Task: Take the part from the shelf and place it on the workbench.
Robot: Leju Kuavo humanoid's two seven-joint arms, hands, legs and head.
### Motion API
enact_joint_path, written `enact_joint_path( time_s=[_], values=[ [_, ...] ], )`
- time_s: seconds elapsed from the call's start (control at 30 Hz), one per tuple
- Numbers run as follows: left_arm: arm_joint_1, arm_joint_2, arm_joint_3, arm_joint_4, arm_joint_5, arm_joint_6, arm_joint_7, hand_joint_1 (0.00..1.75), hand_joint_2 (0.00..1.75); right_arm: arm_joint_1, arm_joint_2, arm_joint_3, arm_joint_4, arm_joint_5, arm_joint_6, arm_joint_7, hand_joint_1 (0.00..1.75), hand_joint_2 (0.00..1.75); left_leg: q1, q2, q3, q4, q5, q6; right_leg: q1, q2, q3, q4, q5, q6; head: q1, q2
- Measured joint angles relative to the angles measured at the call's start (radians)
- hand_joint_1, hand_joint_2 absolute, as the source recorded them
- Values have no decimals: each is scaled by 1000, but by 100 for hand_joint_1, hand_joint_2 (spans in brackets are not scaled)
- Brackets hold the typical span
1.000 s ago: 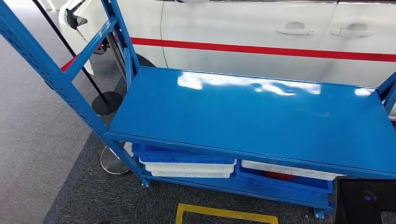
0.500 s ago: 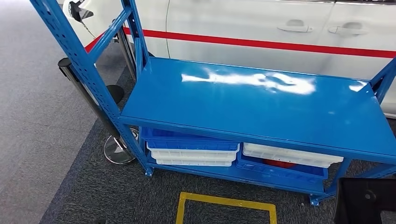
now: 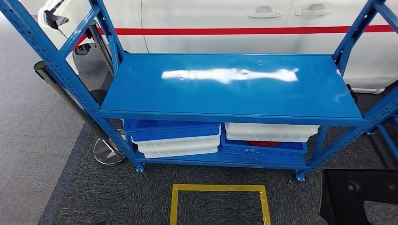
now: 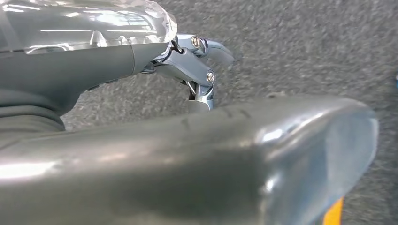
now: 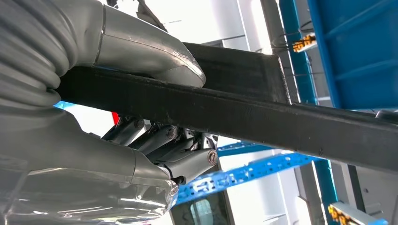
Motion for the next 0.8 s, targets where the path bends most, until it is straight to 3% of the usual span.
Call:
enact_joint_path(
  time_s=[0.03,0.1,0.17,0.23,0.27,0.3,0.33,0.4,0.43,0.47,0.5,0.57,0.6,0.63,0.67,0.73,0.77,0.8],
  values=[
    [0,0,1,-1,-1,0,2,0,0,2,0,0,-1,-6,3,2,175,175,-5,-10,46,-55,28,14,4,11,-13,0,12,0,0,0],
    [0,2,2,-5,-2,0,5,0,0,5,0,0,-5,-14,7,4,175,175,-16,-49,150,-204,49,46,8,29,-31,0,35,3,0,0],
    [1,4,2,-9,-3,0,6,0,0,9,1,0,-10,-19,9,5,175,175,-24,-71,201,-292,43,59,3,45,-37,-6,56,12,0,0],
    [1,3,2,-10,-4,0,6,0,0,14,2,0,-15,-21,10,6,175,175,-26,-55,200,-310,61,59,-1,61,-39,-16,78,26,0,0],
    [0,2,2,-11,-4,0,7,0,0,18,2,0,-18,-22,11,6,175,175,-24,-44,197,-320,75,61,-1,57,-43,-15,76,31,-1,0],
    [0,1,2,-11,-4,0,8,0,0,20,3,0,-21,-24,12,8,175,175,-21,-31,191,-330,91,65,2,45,-51,-1,53,35,0,0],
    [1,0,2,-11,-4,0,9,0,0,22,3,0,-23,-27,13,10,175,175,-17,-17,181,-338,106,66,3,26,-61,31,10,38,1,0],
    [5,-1,3,-11,-7,0,11,0,0,25,4,0,-26,-33,16,18,175,175,-18,10,156,-339,126,66,-3,-9,-84,140,-98,48,1,0],
    [7,-1,3,-11,-10,0,13,0,0,28,4,-1,-26,-37,16,22,175,175,-18,24,142,-336,134,62,-9,-18,-90,200,-125,54,1,0],
    [8,-1,3,-11,-13,0,14,0,0,30,4,-2,-27,-41,17,27,175,175,-17,39,127,-331,141,59,-16,-23,-88,244,-126,62,1,0],
    [8,-2,3,-11,-16,0,16,0,0,32,5,-3,-28,-45,18,30,175,175,-15,54,110,-323,147,55,-23,-28,-76,264,-106,69,1,0],
    [6,-2,3,-11,-19,0,18,0,0,33,5,-5,-30,-53,18,36,175,175,-10,80,78,-297,154,45,-36,-49,4,194,-55,84,1,0],
    [6,-1,3,-12,-19,1,20,0,0,33,5,-5,-30,-55,17,39,175,175,-8,90,62,-281,154,39,-36,-70,58,125,-58,91,2,0],
    [5,-1,3,-12,-19,2,20,0,0,33,5,-5,-32,-56,16,41,175,175,-8,99,50,-266,154,32,-34,-88,103,62,-73,88,1,0],
    [4,-1,3,-13,-19,3,21,0,0,33,5,-5,-34,-57,15,42,175,175,-9,107,43,-254,154,26,-31,-101,128,18,-94,80,1,0],
    [3,-2,3,-13,-19,5,21,0,0,36,5,-8,-38,-60,12,43,175,175,-9,123,40,-245,161,13,-23,-97,130,-6,-106,51,0,0],
    [3,-2,3,-13,-19,6,21,0,0,37,5,-10,-40,-62,12,43,175,175,-5,121,38,-242,159,5,-22,-89,122,-7,-99,38,0,0],
    [4,-4,3,-13,-20,7,21,0,0,38,5,-12,-42,-65,12,45,175,175,-1,104,32,-229,142,-2,-21,-80,113,-8,-90,27,0,0]
  ],
)
